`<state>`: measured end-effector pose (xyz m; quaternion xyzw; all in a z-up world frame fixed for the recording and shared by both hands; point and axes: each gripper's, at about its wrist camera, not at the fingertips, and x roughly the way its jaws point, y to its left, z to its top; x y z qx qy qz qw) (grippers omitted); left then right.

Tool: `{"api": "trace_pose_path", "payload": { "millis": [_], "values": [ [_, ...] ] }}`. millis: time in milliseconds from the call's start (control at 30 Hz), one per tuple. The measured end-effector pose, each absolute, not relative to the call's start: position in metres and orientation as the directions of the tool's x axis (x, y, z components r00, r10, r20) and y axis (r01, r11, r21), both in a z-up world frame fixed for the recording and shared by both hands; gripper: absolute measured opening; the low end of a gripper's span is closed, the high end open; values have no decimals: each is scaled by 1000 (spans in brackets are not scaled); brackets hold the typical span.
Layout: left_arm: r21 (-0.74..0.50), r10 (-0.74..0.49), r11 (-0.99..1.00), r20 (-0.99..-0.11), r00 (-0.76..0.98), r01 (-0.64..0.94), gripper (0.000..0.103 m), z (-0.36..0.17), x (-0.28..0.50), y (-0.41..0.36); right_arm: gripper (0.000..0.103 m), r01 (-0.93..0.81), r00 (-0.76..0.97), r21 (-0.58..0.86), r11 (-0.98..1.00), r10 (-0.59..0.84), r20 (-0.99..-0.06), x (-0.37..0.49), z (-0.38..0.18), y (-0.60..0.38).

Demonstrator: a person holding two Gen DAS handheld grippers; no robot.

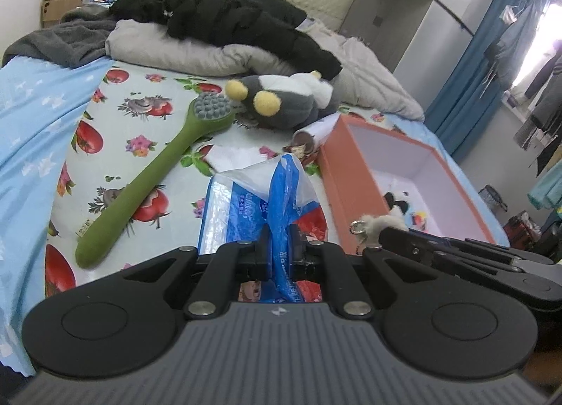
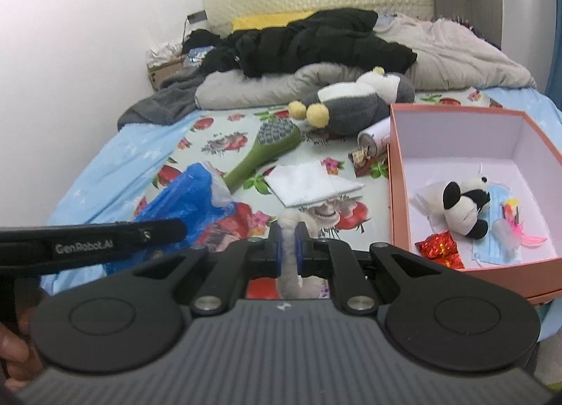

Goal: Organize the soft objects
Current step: 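Carry the snack bag and hair tie over the pink box with both tools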

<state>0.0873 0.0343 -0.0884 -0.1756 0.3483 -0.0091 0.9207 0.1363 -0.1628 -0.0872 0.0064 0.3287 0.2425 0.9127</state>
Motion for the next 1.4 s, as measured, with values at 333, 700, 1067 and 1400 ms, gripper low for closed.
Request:
{"api": "trace_pose_path", "payload": {
  "millis": [333,700,1067,1400],
  "values": [
    [-355,-193,934,-596,779,-40,9,-65,75,2,11,-416,708,158,896,428,-562,111,-63,-190],
    [-341,-291,936,-594,750,93,9,-55,94,-50,11,-289,767,157,944,327,-552,102,-59,-244],
    [-332,-371,921,-586,721,204,9,-42,161,-106,11,-192,788,171,966,256,-561,138,-65,-286],
    [-334,-411,910,-650,639,246,9,-74,243,-153,11,-94,777,195,976,195,-598,197,-87,-325]
  ]
}}
